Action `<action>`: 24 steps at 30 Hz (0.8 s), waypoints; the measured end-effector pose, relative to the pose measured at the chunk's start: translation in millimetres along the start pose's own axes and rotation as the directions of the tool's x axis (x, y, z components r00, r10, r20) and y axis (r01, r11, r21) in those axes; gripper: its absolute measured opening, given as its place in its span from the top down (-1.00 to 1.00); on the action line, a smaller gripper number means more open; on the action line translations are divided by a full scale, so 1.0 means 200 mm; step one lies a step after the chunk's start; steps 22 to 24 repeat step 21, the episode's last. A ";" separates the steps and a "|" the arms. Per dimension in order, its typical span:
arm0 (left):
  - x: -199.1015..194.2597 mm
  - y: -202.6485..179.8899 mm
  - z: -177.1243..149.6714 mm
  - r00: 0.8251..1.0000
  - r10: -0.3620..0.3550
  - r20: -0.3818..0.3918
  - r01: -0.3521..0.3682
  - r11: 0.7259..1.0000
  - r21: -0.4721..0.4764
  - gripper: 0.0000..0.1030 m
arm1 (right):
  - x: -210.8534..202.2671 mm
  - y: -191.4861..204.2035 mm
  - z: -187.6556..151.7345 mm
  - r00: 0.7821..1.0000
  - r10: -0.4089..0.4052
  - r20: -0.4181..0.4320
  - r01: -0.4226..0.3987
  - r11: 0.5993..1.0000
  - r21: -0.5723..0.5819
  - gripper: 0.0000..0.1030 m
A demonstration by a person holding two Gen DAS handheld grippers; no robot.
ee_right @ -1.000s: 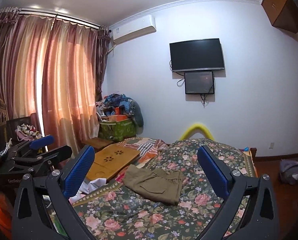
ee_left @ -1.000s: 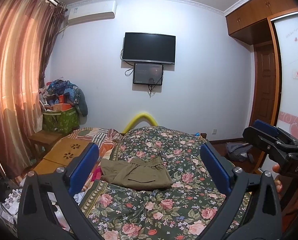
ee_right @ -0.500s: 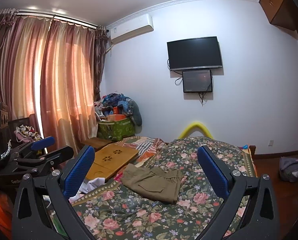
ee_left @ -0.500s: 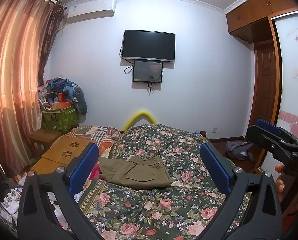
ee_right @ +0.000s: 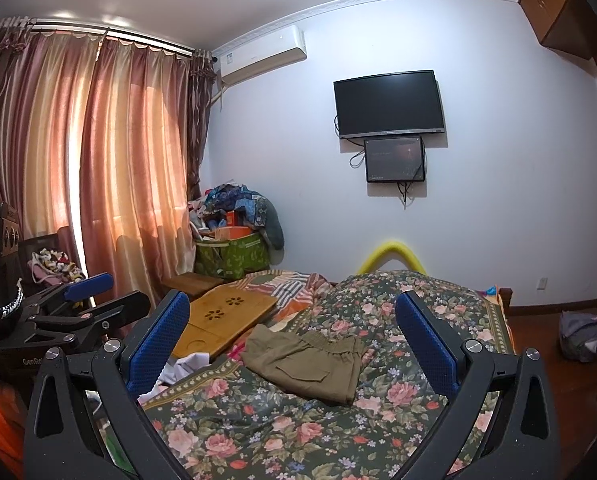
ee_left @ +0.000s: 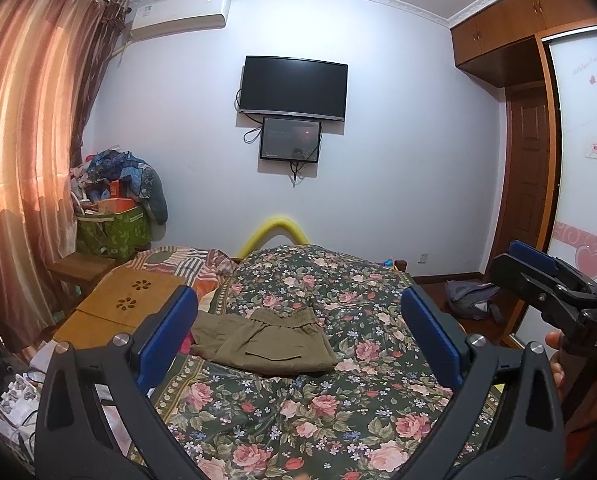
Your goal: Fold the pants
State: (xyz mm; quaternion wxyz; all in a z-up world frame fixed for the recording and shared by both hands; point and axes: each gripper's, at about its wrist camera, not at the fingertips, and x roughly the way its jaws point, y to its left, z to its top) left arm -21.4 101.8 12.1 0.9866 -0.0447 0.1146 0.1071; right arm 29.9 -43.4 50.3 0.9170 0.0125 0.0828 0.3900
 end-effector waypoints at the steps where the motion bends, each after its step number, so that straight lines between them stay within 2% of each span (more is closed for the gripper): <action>1: 0.00 0.00 0.00 1.000 -0.002 -0.001 0.002 1.000 0.001 -1.00 | 0.00 0.00 0.00 1.000 0.000 0.000 0.000 1.000 0.000 -0.99; 24: 0.03 0.00 -0.02 0.999 -0.025 -0.027 0.024 1.000 -0.016 -1.00 | 0.01 0.00 -0.01 1.000 0.004 -0.005 -0.004 1.000 0.004 -0.99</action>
